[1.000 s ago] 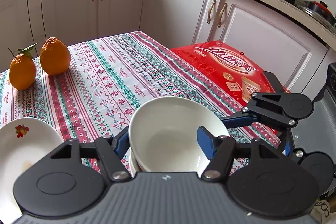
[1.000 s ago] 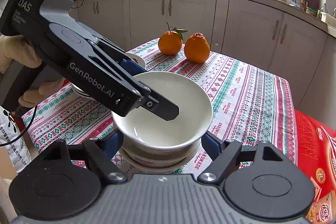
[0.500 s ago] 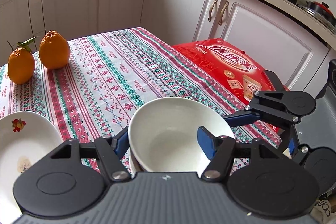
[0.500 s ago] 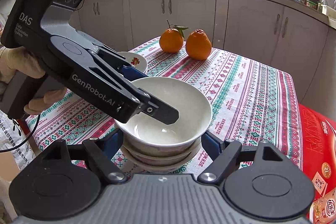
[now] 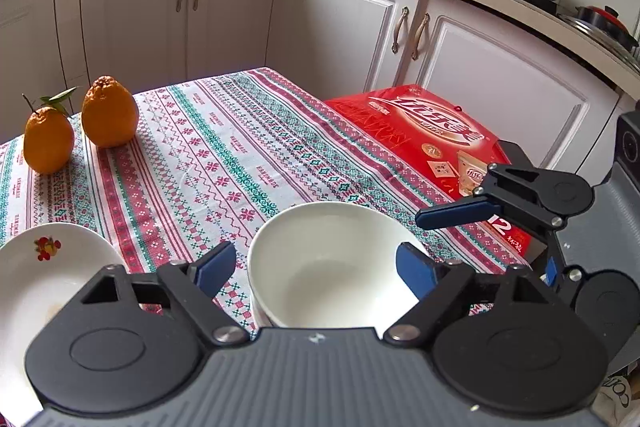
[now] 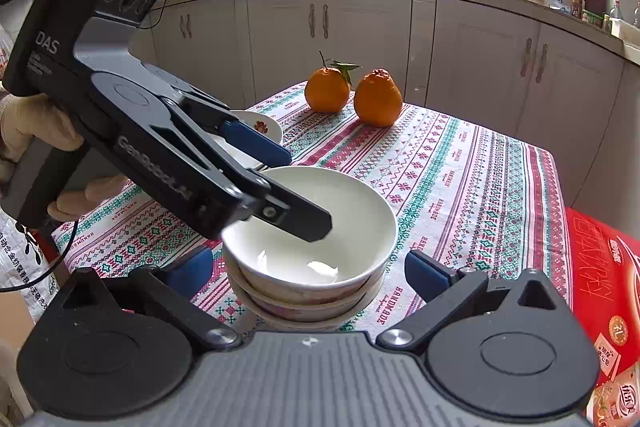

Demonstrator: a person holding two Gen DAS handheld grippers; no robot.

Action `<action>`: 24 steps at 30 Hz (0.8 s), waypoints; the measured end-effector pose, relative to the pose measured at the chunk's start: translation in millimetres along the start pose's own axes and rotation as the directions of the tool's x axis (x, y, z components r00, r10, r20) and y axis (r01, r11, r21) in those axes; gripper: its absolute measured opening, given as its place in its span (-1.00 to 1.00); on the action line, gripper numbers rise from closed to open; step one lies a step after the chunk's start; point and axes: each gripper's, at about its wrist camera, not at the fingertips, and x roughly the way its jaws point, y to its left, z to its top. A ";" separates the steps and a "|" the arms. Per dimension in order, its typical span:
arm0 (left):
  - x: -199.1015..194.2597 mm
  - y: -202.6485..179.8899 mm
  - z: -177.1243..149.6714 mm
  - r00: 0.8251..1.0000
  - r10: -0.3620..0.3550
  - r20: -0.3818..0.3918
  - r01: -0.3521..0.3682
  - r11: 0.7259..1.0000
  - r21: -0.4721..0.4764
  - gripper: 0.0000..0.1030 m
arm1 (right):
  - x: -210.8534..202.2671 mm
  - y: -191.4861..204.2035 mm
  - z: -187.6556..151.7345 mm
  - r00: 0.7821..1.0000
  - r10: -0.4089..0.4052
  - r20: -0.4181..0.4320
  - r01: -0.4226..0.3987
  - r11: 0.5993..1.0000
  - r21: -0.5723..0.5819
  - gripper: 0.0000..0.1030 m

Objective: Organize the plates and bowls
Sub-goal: 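Open the left gripper and release the three-bowl stack, then grip the three-bowl stack from opposite sides with both grippers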

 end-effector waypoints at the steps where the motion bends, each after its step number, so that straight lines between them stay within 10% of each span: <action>1: -4.2 -0.2 -0.8 1.000 0.003 0.007 -0.003 1.000 0.006 0.74 | -0.6 -0.3 -0.6 1.000 0.000 -0.003 0.000 1.000 0.000 1.00; 13: -52.3 -0.4 -39.3 0.998 0.051 0.028 -0.053 0.995 0.090 0.85 | -1.4 3.1 -13.0 0.998 -0.007 -0.060 0.002 0.997 -0.080 1.00; 24: -4.4 2.4 -66.8 0.994 0.044 -0.104 -0.023 0.981 0.191 0.85 | 21.4 -7.4 -26.1 0.990 0.010 -0.144 -0.033 0.986 -0.162 1.00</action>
